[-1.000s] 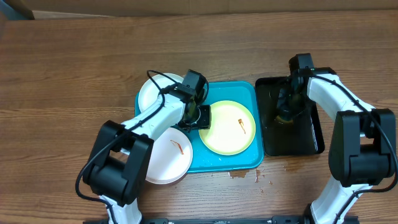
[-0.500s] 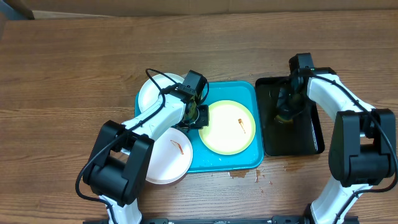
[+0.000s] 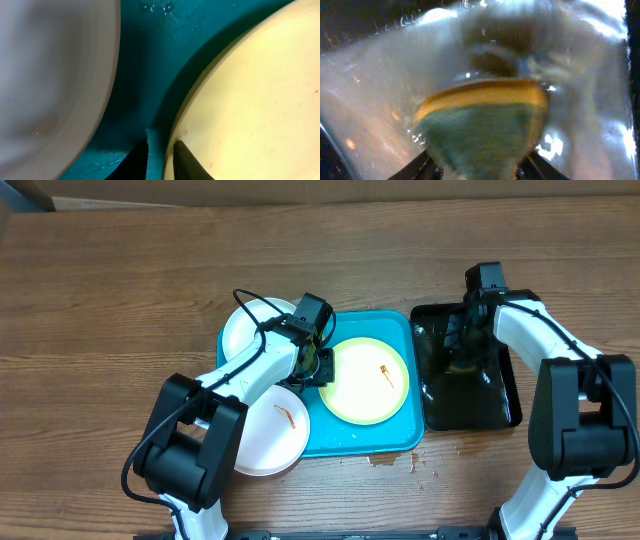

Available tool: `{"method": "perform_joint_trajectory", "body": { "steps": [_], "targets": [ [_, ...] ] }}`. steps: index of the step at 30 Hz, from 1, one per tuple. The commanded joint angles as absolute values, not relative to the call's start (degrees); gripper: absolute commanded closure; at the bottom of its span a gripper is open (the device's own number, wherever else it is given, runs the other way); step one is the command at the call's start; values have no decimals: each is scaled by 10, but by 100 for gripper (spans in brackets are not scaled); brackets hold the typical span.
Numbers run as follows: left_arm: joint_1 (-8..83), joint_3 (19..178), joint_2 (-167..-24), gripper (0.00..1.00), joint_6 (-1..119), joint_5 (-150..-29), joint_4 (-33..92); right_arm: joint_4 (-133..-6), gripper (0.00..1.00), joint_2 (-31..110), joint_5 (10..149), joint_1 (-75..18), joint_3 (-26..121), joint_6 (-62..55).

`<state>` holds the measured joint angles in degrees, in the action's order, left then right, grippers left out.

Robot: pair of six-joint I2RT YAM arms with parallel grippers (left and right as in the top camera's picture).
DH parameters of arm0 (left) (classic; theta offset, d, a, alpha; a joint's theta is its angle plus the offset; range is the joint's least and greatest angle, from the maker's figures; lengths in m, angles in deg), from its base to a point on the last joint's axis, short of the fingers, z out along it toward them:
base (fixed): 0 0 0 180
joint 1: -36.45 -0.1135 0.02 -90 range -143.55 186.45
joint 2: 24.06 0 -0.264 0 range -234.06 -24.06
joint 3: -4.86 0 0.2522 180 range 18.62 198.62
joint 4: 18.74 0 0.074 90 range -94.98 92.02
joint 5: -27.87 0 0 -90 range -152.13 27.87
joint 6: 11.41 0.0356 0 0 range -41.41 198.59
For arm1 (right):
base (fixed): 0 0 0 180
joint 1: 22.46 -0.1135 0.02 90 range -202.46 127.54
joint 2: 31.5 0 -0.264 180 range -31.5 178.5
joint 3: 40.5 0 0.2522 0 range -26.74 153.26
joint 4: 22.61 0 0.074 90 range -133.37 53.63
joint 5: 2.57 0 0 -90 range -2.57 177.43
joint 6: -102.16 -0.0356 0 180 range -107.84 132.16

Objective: Clean dirty plates on tray and stack at the side
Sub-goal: 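Lift the sponge with the right gripper toward the yellow plate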

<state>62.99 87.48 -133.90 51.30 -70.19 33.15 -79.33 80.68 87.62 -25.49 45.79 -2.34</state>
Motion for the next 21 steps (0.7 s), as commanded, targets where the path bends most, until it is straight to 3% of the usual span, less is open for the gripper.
{"method": "perform_joint_trajectory", "body": {
  "steps": [1,5,14,17,19,21],
  "targets": [
    [631,873,-1343,79,509,-690,337,-781,96,807,878,-253,453,-25],
    [631,873,-1343,74,509,-690,337,-794,96,804,878,-253,463,-21],
    [631,873,-1343,71,509,-690,333,-958,96,707,890,-263,562,-12],
    [631,873,-1343,78,509,-692,336,-971,96,682,893,-273,561,-16],
    [631,873,-1343,96,509,-692,337,-985,96,679,896,-283,561,-16],
    [631,873,-1343,96,507,-692,337,-996,96,679,911,-292,554,-17]
  ]
}}
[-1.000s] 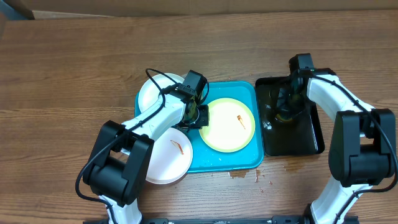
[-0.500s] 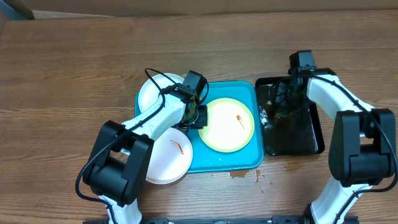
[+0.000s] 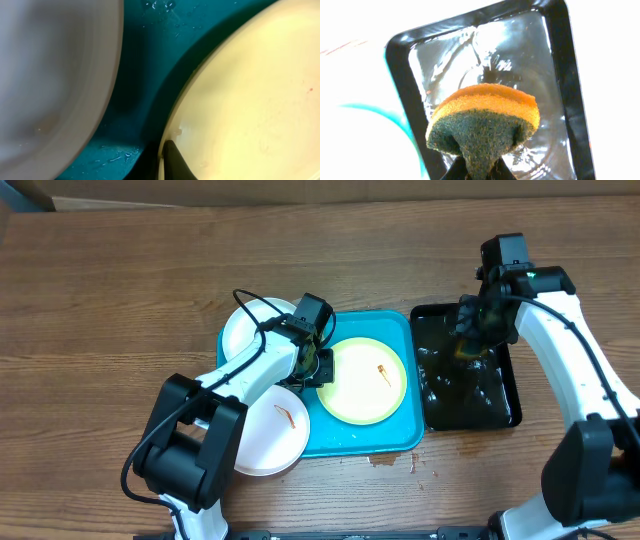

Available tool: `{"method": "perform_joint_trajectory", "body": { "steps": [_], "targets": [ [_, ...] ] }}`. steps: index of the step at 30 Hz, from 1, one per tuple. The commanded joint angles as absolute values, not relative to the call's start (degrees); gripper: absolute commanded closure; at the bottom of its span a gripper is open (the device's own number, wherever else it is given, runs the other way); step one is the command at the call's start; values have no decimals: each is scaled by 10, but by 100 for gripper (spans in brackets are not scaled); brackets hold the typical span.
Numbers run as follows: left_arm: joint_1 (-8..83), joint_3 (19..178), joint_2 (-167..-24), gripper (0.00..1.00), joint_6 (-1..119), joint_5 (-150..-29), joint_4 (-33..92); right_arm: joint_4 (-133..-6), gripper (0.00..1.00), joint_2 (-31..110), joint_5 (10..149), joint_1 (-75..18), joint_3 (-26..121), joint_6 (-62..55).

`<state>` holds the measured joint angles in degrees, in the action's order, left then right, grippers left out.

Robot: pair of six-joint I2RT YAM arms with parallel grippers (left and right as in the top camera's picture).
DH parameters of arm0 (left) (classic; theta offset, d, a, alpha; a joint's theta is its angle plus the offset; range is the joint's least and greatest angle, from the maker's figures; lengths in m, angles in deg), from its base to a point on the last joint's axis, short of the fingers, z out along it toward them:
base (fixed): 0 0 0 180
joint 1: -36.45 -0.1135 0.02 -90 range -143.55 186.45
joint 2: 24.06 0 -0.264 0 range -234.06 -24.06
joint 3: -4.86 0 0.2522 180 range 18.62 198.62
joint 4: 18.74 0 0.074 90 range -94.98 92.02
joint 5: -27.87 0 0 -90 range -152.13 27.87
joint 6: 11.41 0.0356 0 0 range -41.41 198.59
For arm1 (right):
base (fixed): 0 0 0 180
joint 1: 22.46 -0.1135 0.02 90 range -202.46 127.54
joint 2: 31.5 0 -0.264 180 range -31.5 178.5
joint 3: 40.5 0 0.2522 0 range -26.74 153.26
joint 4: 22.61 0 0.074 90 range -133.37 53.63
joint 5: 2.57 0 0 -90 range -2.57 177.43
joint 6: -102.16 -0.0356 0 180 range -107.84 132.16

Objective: Clean dirty plates on tray and stack at the side
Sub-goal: 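Lift the sponge with the right gripper toward the yellow plate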

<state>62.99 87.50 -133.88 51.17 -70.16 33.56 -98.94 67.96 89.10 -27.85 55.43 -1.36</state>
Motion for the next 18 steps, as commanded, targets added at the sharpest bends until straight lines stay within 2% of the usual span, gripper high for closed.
{"method": "perform_joint_trajectory", "body": {
  "steps": [1,5,7,8,10,11,13,14,18],
  "targets": [
    [631,873,-1343,96,507,-692,338,-1001,96,679,926,-299,548,-24],
    [631,873,-1343,95,491,-692,342,-1012,96,679,1026,-330,533,-59],
    [631,873,-1343,66,492,-691,341,-1013,96,679,1039,-350,531,-59],
    [631,873,-1343,62,492,-692,338,-1016,96,679,1039,-357,531,-59],
    [631,873,-1343,64,492,-691,333,-1021,96,679,1044,-371,531,-62],
    [631,873,-1343,69,492,-689,331,-1024,96,679,1058,-378,531,-76],
    [631,873,-1343,91,491,-687,329,-1025,96,679,1085,-383,531,-94],
    [631,873,-1343,96,491,-687,329,-1024,96,679,1086,-384,531,-93],
    [631,873,-1343,96,471,-685,333,-1030,96,680,1095,-384,531,-119]
  ]
}}
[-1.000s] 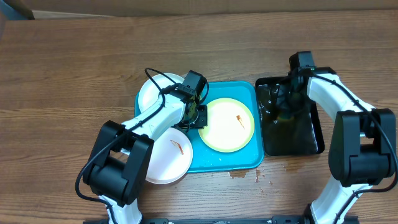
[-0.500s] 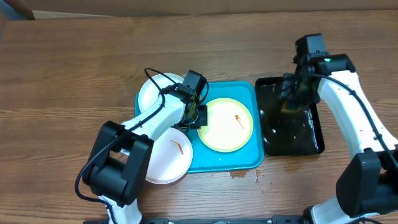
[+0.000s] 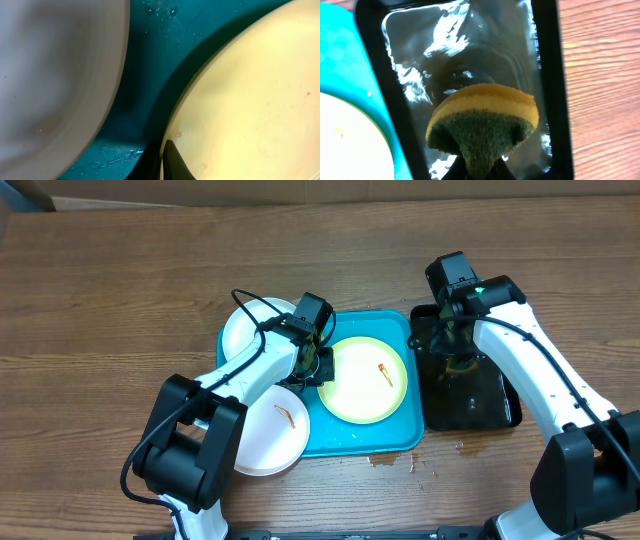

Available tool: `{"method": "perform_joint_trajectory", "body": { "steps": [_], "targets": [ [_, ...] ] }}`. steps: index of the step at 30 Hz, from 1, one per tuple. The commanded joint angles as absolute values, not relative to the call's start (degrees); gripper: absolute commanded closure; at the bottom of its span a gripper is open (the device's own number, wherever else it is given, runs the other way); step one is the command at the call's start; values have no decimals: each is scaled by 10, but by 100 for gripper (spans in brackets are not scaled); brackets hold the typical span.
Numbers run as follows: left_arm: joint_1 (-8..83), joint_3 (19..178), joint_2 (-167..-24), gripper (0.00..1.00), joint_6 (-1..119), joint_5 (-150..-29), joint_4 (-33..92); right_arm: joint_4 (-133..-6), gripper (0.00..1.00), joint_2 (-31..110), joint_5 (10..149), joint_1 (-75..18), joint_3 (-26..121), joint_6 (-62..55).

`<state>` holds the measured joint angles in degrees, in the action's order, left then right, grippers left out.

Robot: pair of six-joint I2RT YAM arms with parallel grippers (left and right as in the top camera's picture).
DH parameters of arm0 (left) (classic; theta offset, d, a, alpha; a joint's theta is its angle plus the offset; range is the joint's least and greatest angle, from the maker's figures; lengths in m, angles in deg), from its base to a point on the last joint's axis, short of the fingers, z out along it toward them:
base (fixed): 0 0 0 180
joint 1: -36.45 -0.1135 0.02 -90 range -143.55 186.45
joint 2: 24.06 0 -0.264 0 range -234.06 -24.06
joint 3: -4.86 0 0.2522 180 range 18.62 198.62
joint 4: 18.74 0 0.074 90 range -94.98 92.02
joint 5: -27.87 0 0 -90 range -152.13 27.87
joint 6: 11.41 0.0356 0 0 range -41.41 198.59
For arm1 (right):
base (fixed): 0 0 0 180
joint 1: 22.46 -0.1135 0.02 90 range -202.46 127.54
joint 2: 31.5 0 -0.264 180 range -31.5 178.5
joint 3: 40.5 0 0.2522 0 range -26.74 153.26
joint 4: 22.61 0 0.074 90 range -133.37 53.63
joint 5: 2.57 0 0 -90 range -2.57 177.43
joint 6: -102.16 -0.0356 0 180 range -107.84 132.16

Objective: Clean dirty plates on tray and stack at the side
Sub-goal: 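Lift the sponge with the right gripper toward the yellow plate, then scrub the yellow plate surface with the sponge in the right gripper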

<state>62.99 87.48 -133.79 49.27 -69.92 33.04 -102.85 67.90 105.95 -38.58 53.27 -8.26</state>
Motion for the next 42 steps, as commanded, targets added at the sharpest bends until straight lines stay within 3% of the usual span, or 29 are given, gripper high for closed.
{"method": "perform_joint_trajectory", "body": {
  "steps": [1,6,10,13,18,24,31,35,42],
  "targets": [
    [631,873,-1343,96,468,-685,333,-1028,96,680,1095,-384,531,-153],
    [631,873,-1343,96,466,-685,333,-1057,96,681,1199,-393,531,-200],
    [631,873,-1343,96,466,-685,333,-1049,96,684,1157,-396,531,-134],
    [631,873,-1343,96,466,-685,333,-1087,96,684,1231,-395,531,-226],
    [631,873,-1343,96,466,-685,333,-1091,96,686,1200,-399,531,-225],
    [631,873,-1343,96,466,-685,333,-1067,96,694,1120,-407,529,-149],
    [631,873,-1343,96,466,-685,333,-970,96,695,780,-432,528,-81],
    [631,873,-1343,96,466,-685,333,-944,96,701,817,-490,528,-82],
    [631,873,-1343,96,466,-685,333,-954,96,731,1005,-579,516,-119]
  ]
}}
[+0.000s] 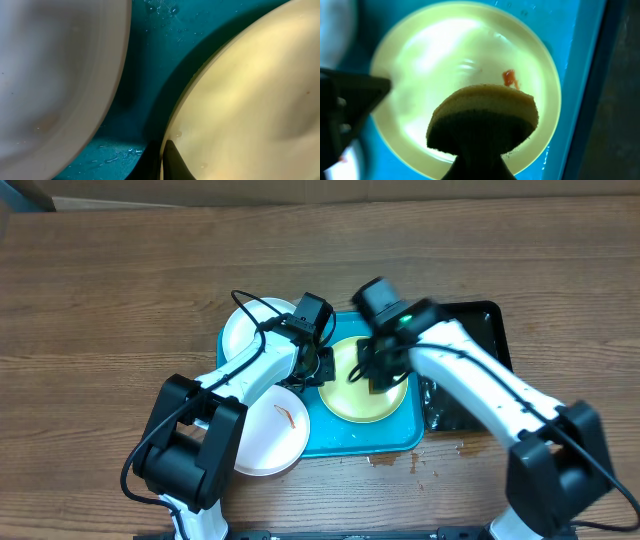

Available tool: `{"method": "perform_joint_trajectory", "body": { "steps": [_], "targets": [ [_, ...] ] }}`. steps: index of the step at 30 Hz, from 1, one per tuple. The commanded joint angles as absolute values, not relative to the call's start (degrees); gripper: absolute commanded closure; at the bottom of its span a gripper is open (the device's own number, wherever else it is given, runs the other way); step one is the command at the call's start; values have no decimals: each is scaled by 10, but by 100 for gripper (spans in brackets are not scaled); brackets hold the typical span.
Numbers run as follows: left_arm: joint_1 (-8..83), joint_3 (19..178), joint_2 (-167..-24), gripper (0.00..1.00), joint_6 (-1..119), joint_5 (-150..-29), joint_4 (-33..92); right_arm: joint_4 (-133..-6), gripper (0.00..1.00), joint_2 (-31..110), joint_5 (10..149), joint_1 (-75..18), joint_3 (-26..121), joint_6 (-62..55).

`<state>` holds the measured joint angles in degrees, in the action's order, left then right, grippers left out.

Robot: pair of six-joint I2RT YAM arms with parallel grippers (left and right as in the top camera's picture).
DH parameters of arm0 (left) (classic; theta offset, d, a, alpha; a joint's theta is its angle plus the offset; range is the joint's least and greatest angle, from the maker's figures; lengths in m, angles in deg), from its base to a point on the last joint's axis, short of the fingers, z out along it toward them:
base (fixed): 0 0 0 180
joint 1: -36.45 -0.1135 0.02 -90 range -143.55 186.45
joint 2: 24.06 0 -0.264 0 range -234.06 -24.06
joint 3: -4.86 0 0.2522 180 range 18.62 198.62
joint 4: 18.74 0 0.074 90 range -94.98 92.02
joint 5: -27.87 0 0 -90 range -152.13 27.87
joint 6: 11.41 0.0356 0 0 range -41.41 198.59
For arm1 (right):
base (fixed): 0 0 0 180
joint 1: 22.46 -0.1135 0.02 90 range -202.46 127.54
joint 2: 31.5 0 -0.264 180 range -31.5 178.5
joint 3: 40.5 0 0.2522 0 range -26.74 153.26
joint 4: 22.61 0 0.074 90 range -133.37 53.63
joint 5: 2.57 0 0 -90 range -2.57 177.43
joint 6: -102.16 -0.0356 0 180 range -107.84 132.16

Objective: Clean dirty plates on tray and stack at the side
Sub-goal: 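Scrub the yellow plate surface with the sponge in the right gripper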

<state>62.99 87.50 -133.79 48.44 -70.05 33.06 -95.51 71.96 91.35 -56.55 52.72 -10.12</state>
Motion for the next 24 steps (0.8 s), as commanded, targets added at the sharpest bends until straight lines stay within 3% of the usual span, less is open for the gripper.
{"method": "perform_joint_trajectory", "body": {
  "steps": [1,21,24],
  "targets": [
    [631,873,-1343,96,466,-685,333,-949,96,734,1014,-583,511,-118],
    [631,873,-1343,96,466,-685,335,-791,95,754,1097,-567,406,-116],
    [631,873,-1343,96,466,-685,335,-778,72,754,1097,-564,392,-116]
  ]
}}
